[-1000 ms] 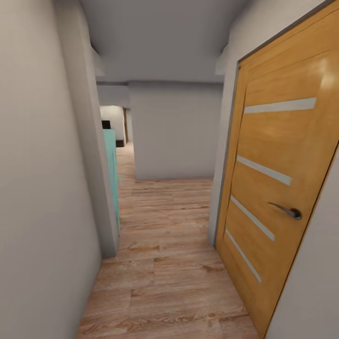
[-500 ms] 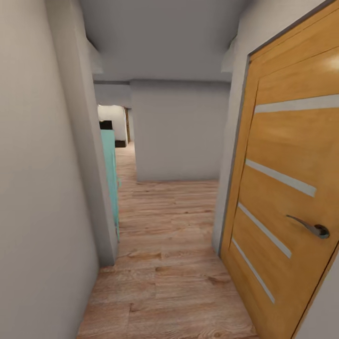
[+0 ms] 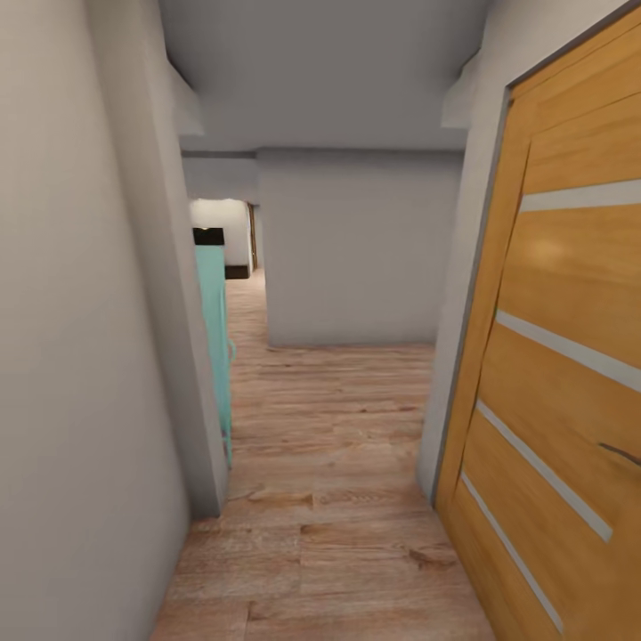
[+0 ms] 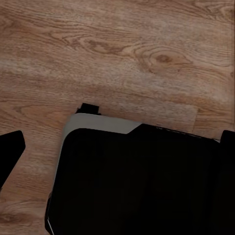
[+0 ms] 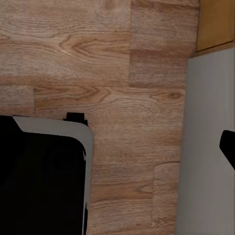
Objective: Move the two storage containers from the living room to the garage. In the garage, place one container on the floor and stack the other container on top of it (either order is fine).
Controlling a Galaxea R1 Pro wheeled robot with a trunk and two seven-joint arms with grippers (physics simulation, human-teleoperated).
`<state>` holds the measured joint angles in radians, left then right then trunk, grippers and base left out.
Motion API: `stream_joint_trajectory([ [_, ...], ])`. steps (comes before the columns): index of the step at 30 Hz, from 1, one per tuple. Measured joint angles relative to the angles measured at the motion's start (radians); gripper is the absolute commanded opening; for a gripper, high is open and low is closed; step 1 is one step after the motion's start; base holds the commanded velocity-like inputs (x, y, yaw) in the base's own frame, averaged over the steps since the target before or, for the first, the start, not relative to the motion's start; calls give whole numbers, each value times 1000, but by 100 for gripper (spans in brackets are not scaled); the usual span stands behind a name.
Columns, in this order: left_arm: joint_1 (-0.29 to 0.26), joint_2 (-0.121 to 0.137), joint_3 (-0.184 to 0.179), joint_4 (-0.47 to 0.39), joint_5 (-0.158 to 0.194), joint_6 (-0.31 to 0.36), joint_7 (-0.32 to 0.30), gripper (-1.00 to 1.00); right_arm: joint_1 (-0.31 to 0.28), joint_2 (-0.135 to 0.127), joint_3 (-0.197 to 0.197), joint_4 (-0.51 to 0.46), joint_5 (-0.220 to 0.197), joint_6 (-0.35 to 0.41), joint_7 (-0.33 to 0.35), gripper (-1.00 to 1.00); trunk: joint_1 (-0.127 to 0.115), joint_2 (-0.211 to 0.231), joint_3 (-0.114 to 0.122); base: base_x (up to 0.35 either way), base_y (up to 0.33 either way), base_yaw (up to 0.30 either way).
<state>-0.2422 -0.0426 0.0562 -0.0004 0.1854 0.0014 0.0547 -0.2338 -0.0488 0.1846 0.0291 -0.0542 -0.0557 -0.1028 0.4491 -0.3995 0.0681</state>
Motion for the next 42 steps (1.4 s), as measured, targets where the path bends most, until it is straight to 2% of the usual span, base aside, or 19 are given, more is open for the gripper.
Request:
stream_joint_trajectory([
  [42,0,2,1,0,0,0,0,100,0,4,1,0,3,1,0,100,0,0,0,321,-77,8],
])
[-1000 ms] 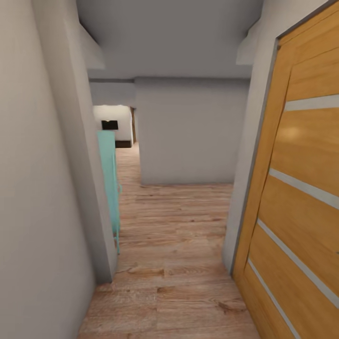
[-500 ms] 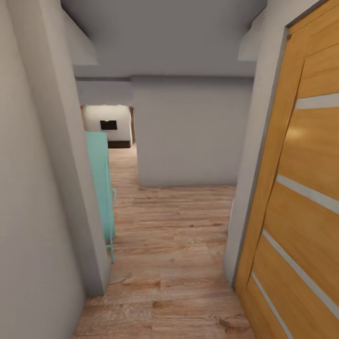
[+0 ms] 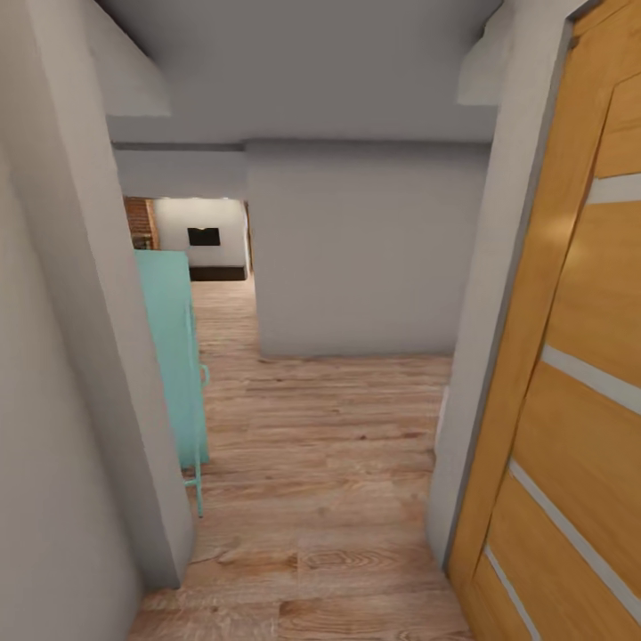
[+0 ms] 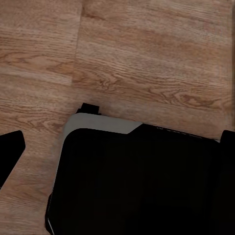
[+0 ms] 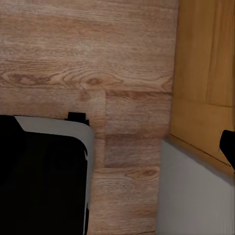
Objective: Move the two storage containers from the living room to the garage. In the garage, place one container on the floor and stack the other container on top of it (either order is fine).
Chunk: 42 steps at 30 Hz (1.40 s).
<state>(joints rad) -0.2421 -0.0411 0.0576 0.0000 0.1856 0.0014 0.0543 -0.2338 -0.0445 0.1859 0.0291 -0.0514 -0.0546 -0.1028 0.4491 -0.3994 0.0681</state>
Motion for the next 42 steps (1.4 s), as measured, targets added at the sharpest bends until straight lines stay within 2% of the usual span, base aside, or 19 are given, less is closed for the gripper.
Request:
stream_joint_trajectory([
  [12,0,0,0,0,0,0,0,100,0,-2,0,0,0,-1,0,100,0,0,0,321,-89,236],
  [25,0,0,0,0,0,0,0,100,0,-4,0,0,0,0,0,100,0,0,0,321,-81,12],
  [42,0,0,0,0,0,1,0,100,0,-3,0,0,0,0,0,100,0,0,0,322,-6,0],
])
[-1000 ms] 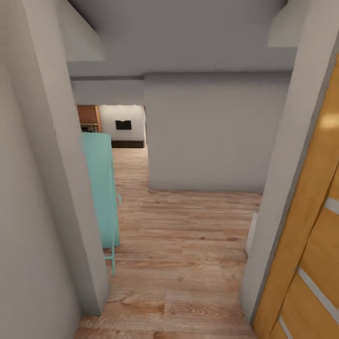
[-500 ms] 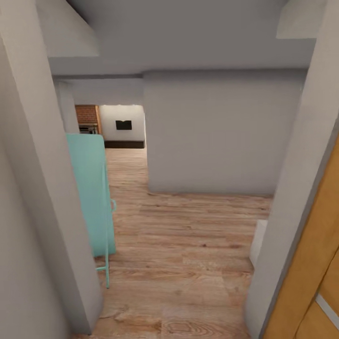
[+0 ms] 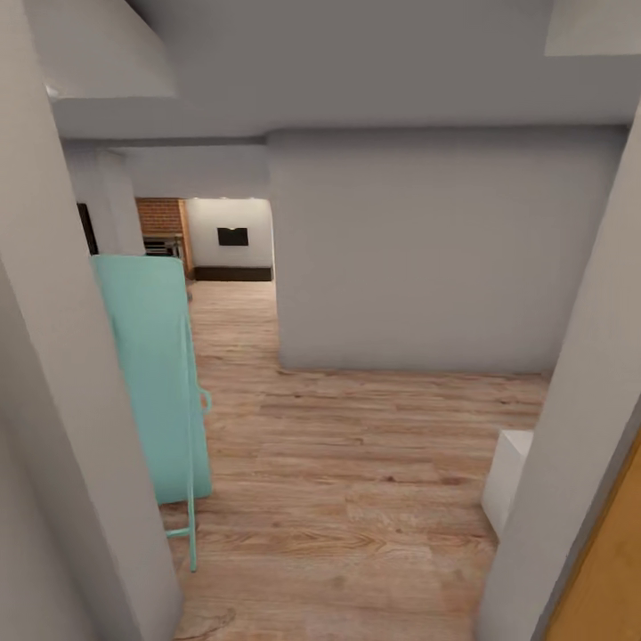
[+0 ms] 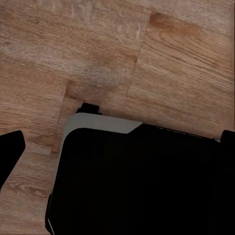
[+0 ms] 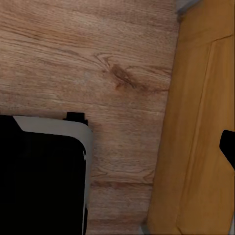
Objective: Move the two storage containers from the living room to the garage. In the garage, place one container on the floor and stack the other container on top of it (either order is fine).
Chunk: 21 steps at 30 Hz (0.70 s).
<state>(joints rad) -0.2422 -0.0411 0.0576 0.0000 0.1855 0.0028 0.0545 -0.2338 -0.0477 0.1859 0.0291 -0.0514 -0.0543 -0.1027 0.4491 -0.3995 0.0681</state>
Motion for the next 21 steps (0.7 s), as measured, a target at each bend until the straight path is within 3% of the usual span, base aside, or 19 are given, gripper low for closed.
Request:
stream_joint_trajectory([
  [21,0,0,0,0,0,0,0,100,0,0,0,0,0,-2,0,100,0,0,0,322,0,0],
])
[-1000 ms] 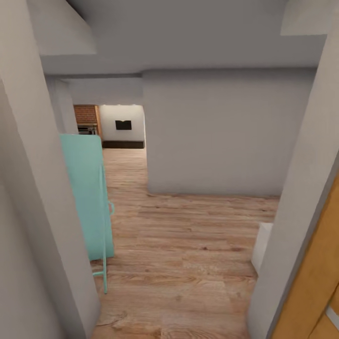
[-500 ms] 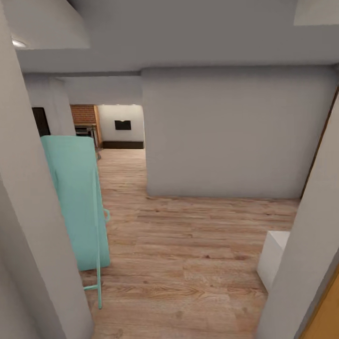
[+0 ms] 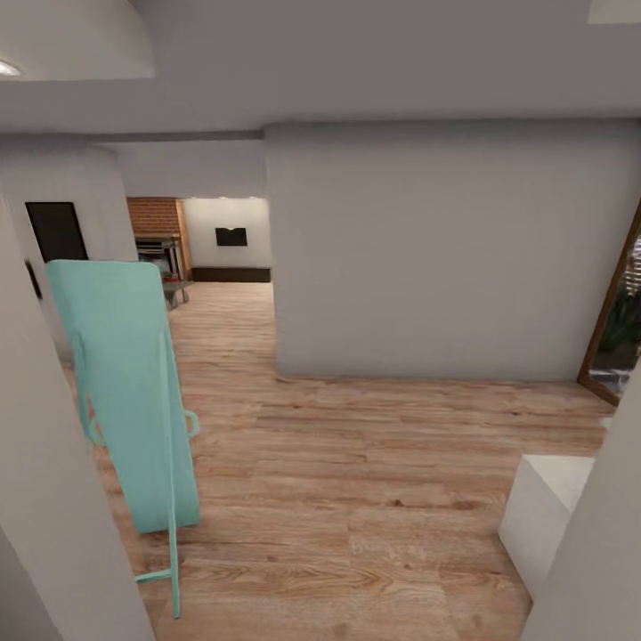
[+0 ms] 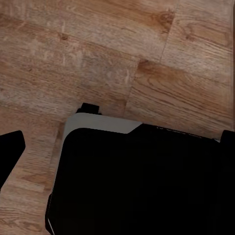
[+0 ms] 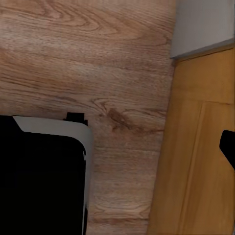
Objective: Move the two storage containers from the living room to the garage. In the garage, place one container on the floor and stack the other container on top of it (either order is fine).
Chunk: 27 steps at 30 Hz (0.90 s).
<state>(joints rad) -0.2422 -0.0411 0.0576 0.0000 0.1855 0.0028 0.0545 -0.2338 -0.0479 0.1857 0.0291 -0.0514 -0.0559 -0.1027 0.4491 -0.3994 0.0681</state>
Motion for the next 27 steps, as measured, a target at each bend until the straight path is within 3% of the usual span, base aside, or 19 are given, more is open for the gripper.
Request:
stream_joint_trajectory([
  [27,0,0,0,-1,0,0,0,100,0,2,0,0,0,0,0,100,0,0,0,322,0,0],
])
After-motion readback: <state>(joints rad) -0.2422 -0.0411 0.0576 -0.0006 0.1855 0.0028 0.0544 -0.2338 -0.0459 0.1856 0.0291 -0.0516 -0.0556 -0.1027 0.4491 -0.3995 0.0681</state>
